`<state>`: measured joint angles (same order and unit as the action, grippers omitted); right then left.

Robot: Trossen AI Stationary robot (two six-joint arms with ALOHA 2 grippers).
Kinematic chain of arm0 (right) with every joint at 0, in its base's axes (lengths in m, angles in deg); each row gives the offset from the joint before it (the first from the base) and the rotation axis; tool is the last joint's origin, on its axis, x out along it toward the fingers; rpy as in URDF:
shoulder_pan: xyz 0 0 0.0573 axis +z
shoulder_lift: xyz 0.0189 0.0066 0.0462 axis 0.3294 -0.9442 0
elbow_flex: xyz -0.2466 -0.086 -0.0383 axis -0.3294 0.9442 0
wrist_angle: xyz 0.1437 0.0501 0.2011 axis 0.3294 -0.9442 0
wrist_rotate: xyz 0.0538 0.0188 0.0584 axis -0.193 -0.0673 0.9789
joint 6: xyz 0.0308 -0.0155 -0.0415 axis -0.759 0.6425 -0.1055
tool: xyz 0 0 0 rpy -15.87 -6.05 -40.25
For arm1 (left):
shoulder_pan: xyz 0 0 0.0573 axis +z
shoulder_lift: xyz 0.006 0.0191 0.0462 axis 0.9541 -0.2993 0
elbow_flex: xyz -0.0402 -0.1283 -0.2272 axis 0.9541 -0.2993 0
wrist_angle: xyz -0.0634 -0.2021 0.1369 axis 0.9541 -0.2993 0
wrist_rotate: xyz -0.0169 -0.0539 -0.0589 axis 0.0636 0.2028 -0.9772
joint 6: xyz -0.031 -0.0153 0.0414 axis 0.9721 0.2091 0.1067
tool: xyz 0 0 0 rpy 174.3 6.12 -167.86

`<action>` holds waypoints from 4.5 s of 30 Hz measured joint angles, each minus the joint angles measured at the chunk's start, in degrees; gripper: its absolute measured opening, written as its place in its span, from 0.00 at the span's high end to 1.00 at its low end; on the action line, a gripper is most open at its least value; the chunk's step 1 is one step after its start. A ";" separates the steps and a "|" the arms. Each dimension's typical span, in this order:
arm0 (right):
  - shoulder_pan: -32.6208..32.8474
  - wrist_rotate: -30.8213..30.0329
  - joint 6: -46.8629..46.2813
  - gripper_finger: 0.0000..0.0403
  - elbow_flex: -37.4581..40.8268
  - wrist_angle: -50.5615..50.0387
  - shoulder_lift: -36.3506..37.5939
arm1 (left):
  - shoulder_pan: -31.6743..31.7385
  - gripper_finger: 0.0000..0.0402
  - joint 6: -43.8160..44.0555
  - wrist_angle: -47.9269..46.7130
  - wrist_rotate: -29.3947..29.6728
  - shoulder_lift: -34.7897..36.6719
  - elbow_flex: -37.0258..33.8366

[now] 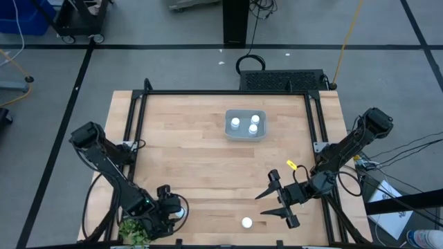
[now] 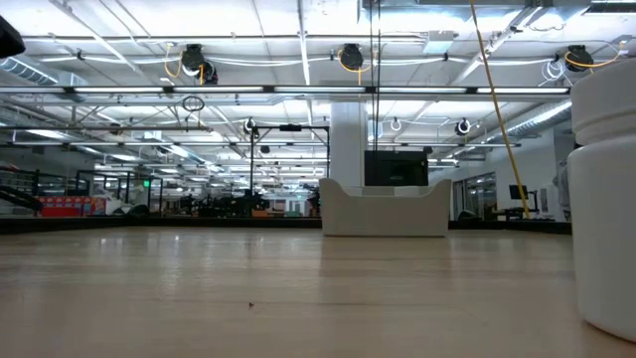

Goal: Pick and place pill bottles into a basket
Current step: Put the white medicine bottle into the gray bin

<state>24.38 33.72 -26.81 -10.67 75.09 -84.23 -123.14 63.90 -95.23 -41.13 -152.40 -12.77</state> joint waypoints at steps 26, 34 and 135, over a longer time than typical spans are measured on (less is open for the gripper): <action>0.00 -0.01 -0.02 0.48 0.00 -0.48 0.00 | 1.48 0.32 -2.96 0.92 -1.31 -4.13 -0.06; -0.02 -0.01 -0.02 0.48 0.00 -0.55 0.00 | 1.46 0.36 -3.77 1.59 -1.50 -4.15 -0.04; -0.02 -0.26 4.50 0.48 0.02 -0.96 0.00 | 68.91 0.59 -66.13 2.46 -33.44 -11.84 37.09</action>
<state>24.36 33.47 -22.31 -10.65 74.13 -84.23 -54.23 -2.23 -92.76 -74.58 -164.25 24.32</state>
